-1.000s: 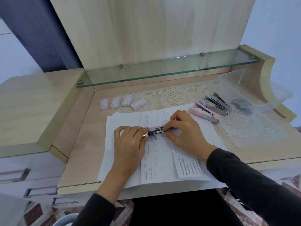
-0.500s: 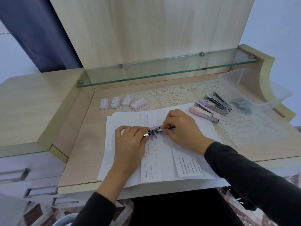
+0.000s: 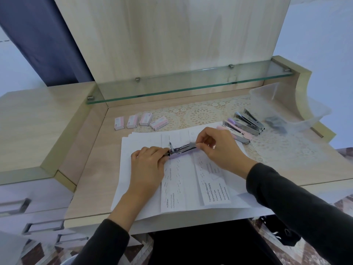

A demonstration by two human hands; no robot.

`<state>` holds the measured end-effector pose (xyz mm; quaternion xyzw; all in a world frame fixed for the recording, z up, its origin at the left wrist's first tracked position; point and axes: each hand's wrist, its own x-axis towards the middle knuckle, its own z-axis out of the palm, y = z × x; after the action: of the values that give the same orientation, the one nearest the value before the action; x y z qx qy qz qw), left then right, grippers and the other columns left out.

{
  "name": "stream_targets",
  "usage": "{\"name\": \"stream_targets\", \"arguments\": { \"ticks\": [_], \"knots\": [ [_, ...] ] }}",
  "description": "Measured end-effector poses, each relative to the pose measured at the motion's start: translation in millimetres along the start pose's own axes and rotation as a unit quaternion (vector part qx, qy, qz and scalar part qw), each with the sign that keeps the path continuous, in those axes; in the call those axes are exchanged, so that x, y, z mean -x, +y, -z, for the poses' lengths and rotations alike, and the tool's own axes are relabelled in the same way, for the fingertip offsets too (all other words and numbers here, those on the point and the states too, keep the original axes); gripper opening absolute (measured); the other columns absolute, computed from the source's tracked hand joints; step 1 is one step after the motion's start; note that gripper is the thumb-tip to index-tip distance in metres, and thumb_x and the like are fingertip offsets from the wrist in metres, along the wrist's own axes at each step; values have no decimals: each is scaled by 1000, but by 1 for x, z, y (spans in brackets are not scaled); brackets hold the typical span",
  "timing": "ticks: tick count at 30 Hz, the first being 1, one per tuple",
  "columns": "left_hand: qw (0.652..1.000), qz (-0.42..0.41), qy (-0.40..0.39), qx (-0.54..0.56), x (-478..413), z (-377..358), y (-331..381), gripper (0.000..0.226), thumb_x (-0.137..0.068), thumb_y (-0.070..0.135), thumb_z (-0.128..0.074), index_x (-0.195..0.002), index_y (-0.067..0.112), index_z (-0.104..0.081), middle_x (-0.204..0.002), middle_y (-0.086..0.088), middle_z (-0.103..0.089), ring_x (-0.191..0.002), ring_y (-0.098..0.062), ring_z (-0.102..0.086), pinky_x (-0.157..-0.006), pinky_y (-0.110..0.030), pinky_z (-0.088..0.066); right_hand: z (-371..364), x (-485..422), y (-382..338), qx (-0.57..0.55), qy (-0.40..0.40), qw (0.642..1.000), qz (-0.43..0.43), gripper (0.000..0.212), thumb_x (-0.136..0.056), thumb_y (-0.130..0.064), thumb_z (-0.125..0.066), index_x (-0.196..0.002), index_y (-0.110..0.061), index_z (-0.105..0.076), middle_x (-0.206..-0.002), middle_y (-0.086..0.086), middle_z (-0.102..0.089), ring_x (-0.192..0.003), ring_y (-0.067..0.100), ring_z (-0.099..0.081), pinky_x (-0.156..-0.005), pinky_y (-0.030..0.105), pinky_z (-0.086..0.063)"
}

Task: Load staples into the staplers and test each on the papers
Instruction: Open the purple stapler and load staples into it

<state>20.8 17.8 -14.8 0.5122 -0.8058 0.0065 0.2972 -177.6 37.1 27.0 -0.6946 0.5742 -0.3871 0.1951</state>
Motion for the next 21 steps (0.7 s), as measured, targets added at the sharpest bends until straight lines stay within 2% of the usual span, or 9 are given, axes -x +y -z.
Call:
{"name": "stream_targets", "arguments": {
  "ticks": [2,4,8,12,14,16,18,19,21],
  "knots": [
    [1000,-2,-9,1,-4,1,-3,22,-82,21,-53,-90,14,-72,-84,-1,-70,-73,-27,-61,-74,-36,-35,7,1,-3,-23,20,999,-9,7,-81,-7,-63,-88,-6,-63,-68,-7,-56,-62,9,-52,-63,8,-42],
    [999,3,-31,2,-9,3,-4,19,-83,15,-57,-95,14,-71,-91,-2,-70,-81,-28,-60,-79,-38,-34,20,-1,-6,-19,34,999,-15,12,-82,-6,-61,-93,-4,-65,-75,1,-61,-63,8,-53,-65,0,-39],
    [997,9,-72,27,-19,5,-4,22,-88,13,-59,-108,12,-66,-107,-4,-66,-98,-27,-55,-88,-38,-33,58,-12,-1,20,92,995,-32,11,-82,-3,-60,-86,-8,-69,-74,-5,-60,-63,2,-53,-62,4,-42],
    [996,-13,-75,46,-23,3,-1,14,-86,10,-61,-98,9,-68,-101,-5,-67,-88,-29,-57,-80,-38,-36,112,-24,18,41,171,982,-65,13,-84,-9,-60,-79,-21,-63,-62,-11,-55,-51,-4,-51,-53,6,-40],
    [997,-9,-66,39,-21,0,2,13,-88,15,-58,-95,10,-67,-97,-4,-67,-85,-26,-56,-77,-35,-33,139,-27,31,78,204,972,-81,7,-82,-12,-62,-81,-17,-66,-63,-1,-57,-49,-10,-48,-52,2,-37],
    [998,1,-47,30,-15,-3,4,22,-89,26,-50,-94,13,-67,-93,-1,-67,-83,-25,-56,-77,-33,-31,160,-28,44,135,232,958,-98,11,-81,-6,-60,-86,-7,-70,-68,11,-58,-50,-12,-48,-53,0,-35],
    [999,3,-33,28,-11,-4,6,35,-86,37,-42,-93,14,-67,-91,0,-67,-81,-24,-57,-77,-34,-31,174,-28,56,174,237,948,-125,14,-80,-3,-57,-86,-4,-69,-78,17,-64,-59,-4,-51,-60,5,-36],
    [999,3,-30,28,-11,-4,7,41,-84,42,-37,-93,14,-67,-90,1,-67,-81,-24,-57,-77,-34,-32,177,-27,61,188,228,945,-142,13,-79,-3,-57,-85,-4,-69,-83,17,-66,-68,2,-53,-69,14,-39],
    [999,0,-33,28,-10,-4,6,48,-82,46,-32,-94,15,-67,-90,1,-67,-82,-24,-58,-78,-34,-32,178,-25,70,208,196,942,-176,10,-79,-4,-58,-82,-5,-68,-91,15,-68,-86,23,-58,-79,26,-42]
  ]
}}
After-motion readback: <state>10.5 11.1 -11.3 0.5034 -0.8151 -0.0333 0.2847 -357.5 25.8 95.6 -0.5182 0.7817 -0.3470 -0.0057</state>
